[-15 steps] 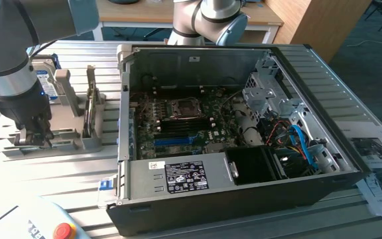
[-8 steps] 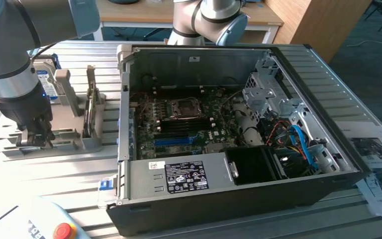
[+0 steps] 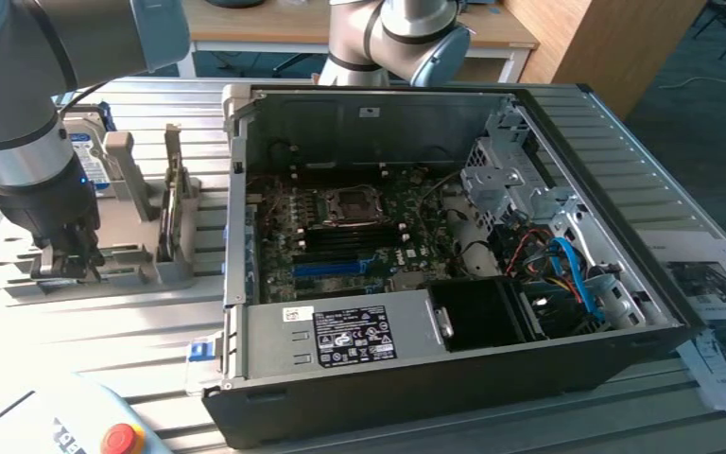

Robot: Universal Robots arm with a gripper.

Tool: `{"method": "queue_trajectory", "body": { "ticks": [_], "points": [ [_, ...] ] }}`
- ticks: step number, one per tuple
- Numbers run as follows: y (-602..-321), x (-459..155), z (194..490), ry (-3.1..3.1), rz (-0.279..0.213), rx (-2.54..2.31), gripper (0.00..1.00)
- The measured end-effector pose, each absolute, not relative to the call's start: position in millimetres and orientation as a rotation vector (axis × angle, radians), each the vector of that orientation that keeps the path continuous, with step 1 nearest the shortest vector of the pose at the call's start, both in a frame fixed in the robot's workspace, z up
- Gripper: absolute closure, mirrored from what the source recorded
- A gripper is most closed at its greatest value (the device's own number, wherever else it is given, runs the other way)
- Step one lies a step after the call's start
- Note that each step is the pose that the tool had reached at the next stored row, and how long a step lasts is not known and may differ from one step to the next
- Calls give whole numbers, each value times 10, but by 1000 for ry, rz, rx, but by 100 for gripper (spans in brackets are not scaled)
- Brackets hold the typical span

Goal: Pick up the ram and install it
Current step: 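Pick up the ram and move it above insertion slot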

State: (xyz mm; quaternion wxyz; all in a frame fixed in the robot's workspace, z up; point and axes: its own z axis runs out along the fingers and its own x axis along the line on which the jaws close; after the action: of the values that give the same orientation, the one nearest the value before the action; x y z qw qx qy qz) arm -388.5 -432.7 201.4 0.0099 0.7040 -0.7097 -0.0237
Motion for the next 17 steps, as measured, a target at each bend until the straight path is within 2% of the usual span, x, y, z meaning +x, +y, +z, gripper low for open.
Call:
{"method": "queue_trajectory", "body": {
  "ticks": [7,8,17],
  "points": [
    [-4327,-3886,2014,-2216,-74,2198,72],
    [-4327,-3886,2014,-2216,-74,2198,79],
    [-4319,-3885,2013,-2216,-74,2198,79]
  ]
}}
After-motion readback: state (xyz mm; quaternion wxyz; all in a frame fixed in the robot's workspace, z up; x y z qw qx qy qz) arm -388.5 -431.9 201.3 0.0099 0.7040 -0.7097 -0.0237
